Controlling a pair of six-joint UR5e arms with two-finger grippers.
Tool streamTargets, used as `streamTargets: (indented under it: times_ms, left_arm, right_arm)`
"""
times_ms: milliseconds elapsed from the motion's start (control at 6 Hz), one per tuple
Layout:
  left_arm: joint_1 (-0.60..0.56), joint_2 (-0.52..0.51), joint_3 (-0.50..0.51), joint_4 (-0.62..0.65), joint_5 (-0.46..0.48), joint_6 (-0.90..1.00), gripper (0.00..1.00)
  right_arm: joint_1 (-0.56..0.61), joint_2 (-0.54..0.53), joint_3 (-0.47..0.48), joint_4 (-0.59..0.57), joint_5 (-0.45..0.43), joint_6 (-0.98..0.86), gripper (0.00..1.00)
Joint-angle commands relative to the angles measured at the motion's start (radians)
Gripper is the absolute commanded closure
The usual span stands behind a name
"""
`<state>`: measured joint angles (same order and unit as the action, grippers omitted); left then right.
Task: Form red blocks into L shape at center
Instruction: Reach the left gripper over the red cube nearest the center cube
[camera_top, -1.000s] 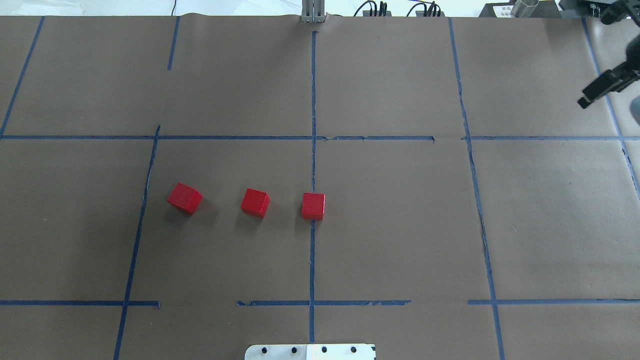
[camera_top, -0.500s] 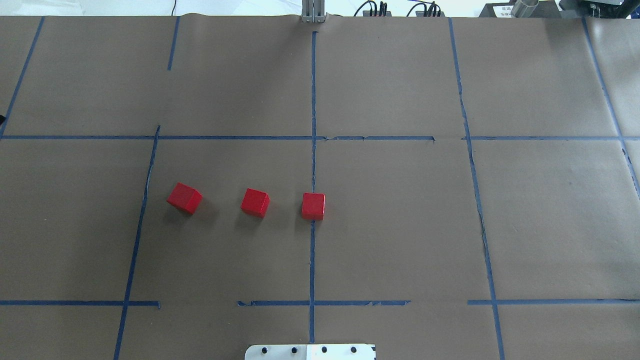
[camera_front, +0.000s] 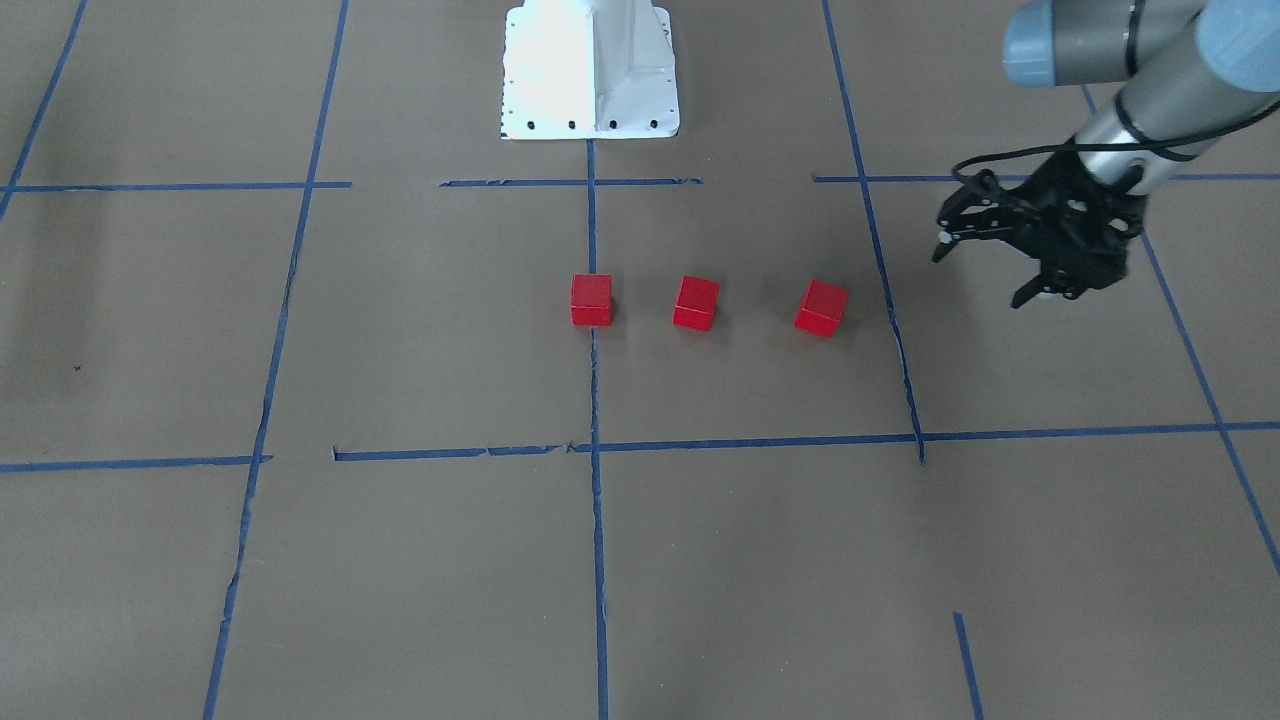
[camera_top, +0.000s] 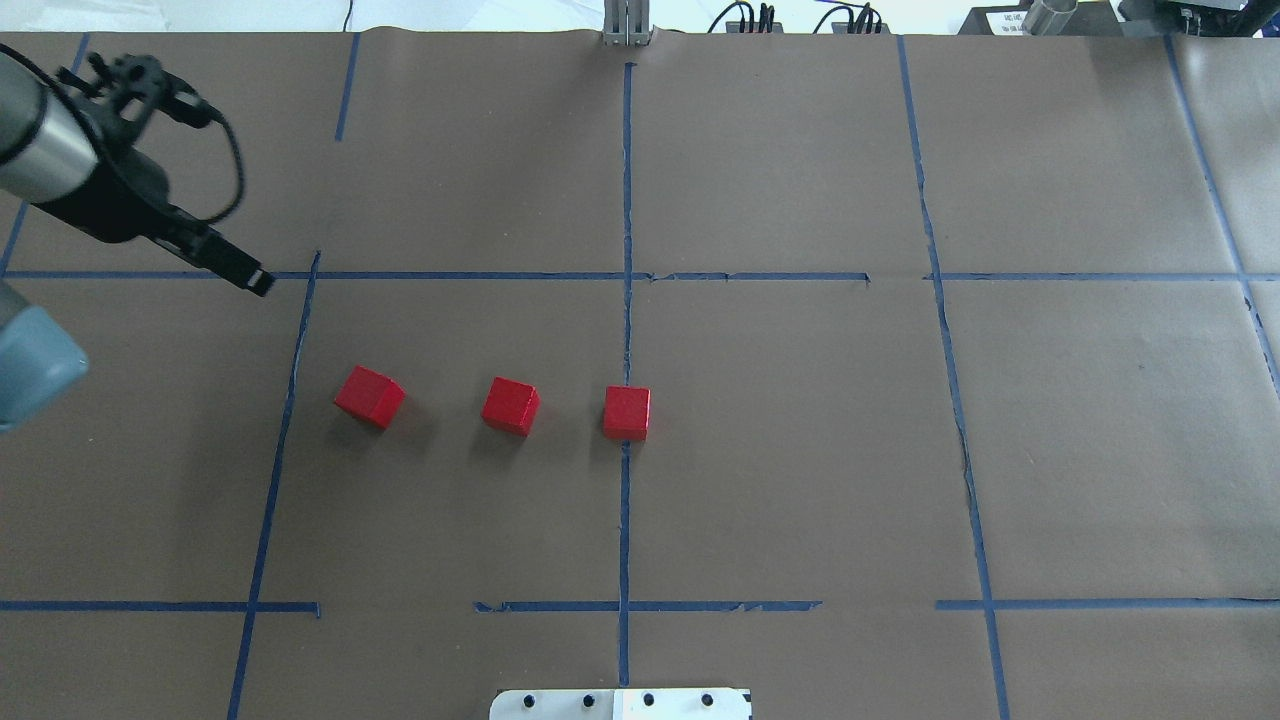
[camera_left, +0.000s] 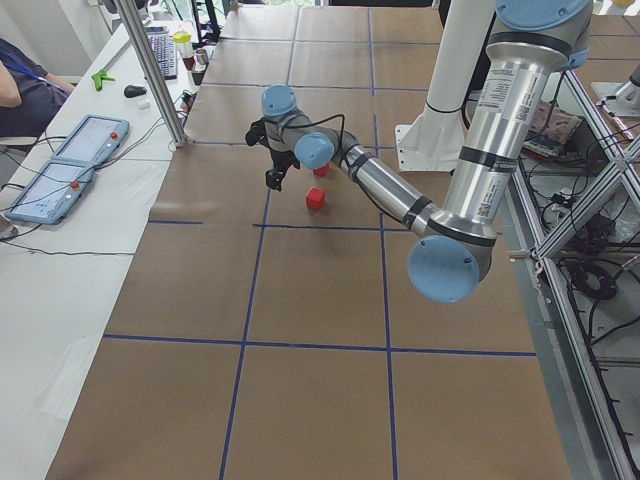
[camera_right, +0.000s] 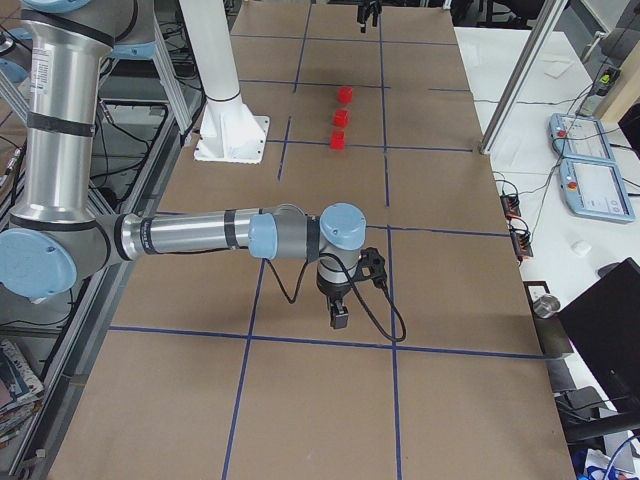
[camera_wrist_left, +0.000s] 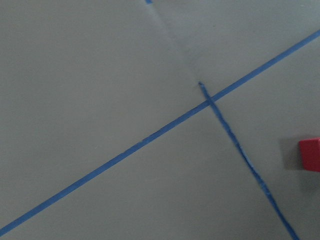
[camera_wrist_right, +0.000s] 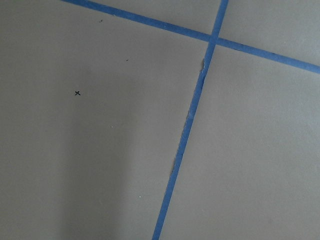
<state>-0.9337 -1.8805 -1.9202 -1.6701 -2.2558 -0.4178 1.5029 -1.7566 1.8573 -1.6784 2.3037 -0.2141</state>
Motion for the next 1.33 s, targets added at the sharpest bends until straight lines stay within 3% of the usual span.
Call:
streamTargets:
  times_ms: [0, 333, 667, 1167]
  left_arm:
    - [0.271, -0.136, 0.032, 0.001, 0.238, -0.267, 0.0]
    - [0.41, -0.204, 0.105, 0.0, 0.378, -0.418, 0.0]
    - [0.423, -0.273, 0.197, -0.003, 0.38, -0.52, 0.0]
    - [0.423, -0.282, 0.272, -0.041, 0.38, -0.576, 0.0]
  right_arm:
    - [0.0, -0.001, 0.0, 0.0, 0.002, 0.004, 0.0]
    - [-0.001, -0.001, -0.003, -0.001, 0.0, 0.004, 0.0]
    - [-0.001, -0.001, -0.003, -0.001, 0.0, 0.004, 0.0]
    - [-0.001, -0.001, -0.004, -0.001, 0.0, 0.004, 0.0]
